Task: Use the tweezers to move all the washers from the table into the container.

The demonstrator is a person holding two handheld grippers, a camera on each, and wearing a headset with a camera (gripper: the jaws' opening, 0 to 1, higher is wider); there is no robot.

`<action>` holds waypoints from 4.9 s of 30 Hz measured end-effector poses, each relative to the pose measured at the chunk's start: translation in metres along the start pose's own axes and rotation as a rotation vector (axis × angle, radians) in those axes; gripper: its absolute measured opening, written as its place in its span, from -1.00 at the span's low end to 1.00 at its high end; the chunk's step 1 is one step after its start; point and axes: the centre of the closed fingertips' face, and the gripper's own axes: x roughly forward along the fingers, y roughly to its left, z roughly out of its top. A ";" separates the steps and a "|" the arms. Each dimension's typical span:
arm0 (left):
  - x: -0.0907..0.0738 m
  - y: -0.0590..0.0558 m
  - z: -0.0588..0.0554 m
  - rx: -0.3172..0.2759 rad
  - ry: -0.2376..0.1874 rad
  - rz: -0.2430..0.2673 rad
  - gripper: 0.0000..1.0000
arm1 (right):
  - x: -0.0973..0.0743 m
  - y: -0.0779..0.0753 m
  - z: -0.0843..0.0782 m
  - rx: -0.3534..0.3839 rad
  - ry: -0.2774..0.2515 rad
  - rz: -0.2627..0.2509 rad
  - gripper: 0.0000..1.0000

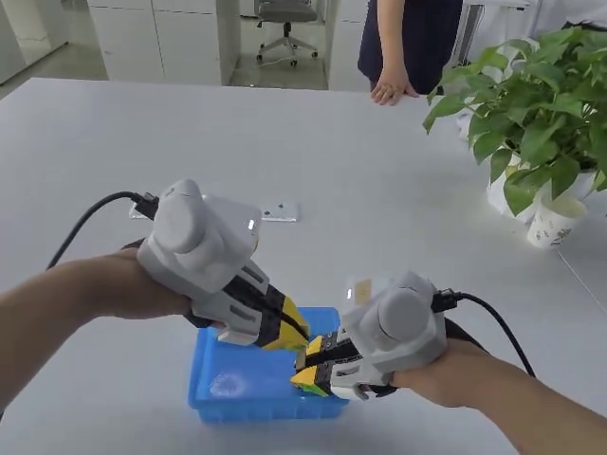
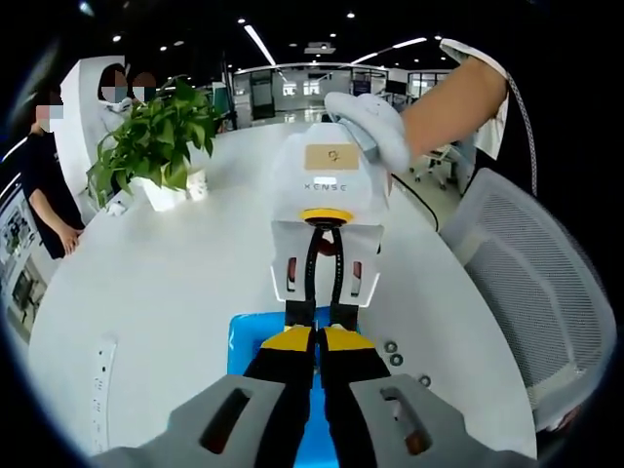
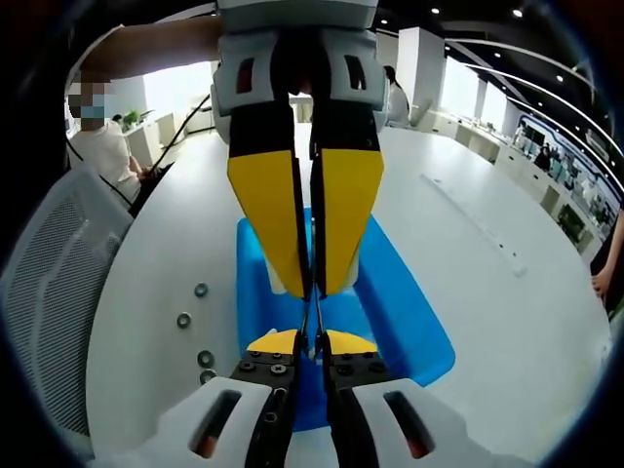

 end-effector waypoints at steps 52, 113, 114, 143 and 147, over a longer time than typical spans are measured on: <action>-0.035 -0.011 0.047 0.027 -0.023 0.023 -0.90 | -0.043 0.009 0.043 -0.024 -0.079 -0.083 -0.77; 0.007 -0.080 0.023 0.025 0.022 -0.069 -0.90 | -0.029 0.081 -0.012 0.032 -0.020 -0.036 -0.76; 0.008 -0.081 0.022 0.025 0.022 -0.070 -0.90 | -0.029 0.081 -0.012 0.033 -0.020 -0.035 -0.76; 0.018 -0.087 0.006 0.011 0.020 -0.090 -0.90 | -0.014 0.087 -0.026 0.029 0.001 -0.027 -0.76; 0.017 -0.086 0.007 0.014 0.017 -0.084 -0.90 | -0.014 0.086 -0.026 0.028 0.001 -0.031 -0.76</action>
